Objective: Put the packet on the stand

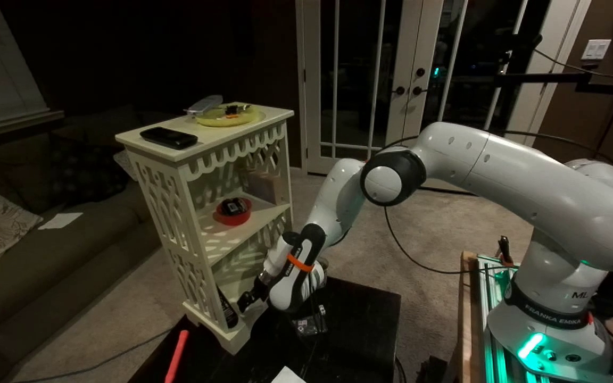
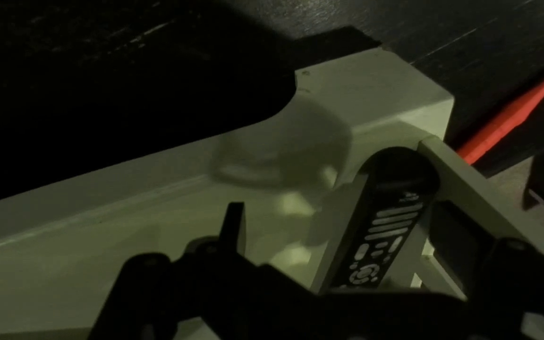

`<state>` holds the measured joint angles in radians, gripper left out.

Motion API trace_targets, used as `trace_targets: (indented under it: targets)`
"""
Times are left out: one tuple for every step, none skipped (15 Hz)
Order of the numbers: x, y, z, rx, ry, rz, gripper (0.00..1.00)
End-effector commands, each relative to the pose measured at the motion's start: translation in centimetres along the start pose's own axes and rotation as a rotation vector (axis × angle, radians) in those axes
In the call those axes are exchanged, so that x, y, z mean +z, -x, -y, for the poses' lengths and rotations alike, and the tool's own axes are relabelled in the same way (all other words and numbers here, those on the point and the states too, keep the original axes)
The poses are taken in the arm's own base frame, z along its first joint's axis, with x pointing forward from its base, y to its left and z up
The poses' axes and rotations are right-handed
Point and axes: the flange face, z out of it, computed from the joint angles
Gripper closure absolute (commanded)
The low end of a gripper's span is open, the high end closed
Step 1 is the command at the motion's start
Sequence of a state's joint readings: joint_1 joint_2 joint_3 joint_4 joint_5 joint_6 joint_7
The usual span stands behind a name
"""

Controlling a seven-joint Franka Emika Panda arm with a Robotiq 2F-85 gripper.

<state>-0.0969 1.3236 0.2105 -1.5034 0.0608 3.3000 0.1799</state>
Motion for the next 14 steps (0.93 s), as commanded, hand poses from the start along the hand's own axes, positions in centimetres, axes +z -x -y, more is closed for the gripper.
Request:
trace_targets:
  targets:
    - [2.9,-0.2,-0.3,0.034,-0.074,-0.047,0.00]
    - [3.3,-0.1,-0.2,0.041,-0.088,-0.055,0.00]
    - [3.6,0.0,0.1,0.051,-0.107,-0.062,0.00]
    - [3.8,0.1,0.4,0.057,-0.118,-0.084,0.00]
    - [4.0,0.2,0.7,0.064,-0.126,-0.107,0.00]
    - [2.8,0.2,1.6,0.062,-0.130,-0.140,0.00]
    - [2.0,0.2,2.0,0.058,-0.131,-0.176,0.00]
    - [1.8,0.2,2.3,0.046,-0.132,-0.212,0.00]
    - [1.6,0.3,2.6,0.029,-0.129,-0.247,0.00]
    - [1.4,0.3,2.8,0.013,-0.125,-0.274,0.00]
    - [1.3,0.5,3.1,-0.016,-0.115,-0.300,0.00]
    - [1.2,0.7,3.3,-0.046,-0.110,-0.318,0.00]
    - [1.2,1.0,3.4,-0.086,-0.096,-0.338,0.00]
    - [1.2,1.1,3.5,-0.121,-0.083,-0.355,0.00]
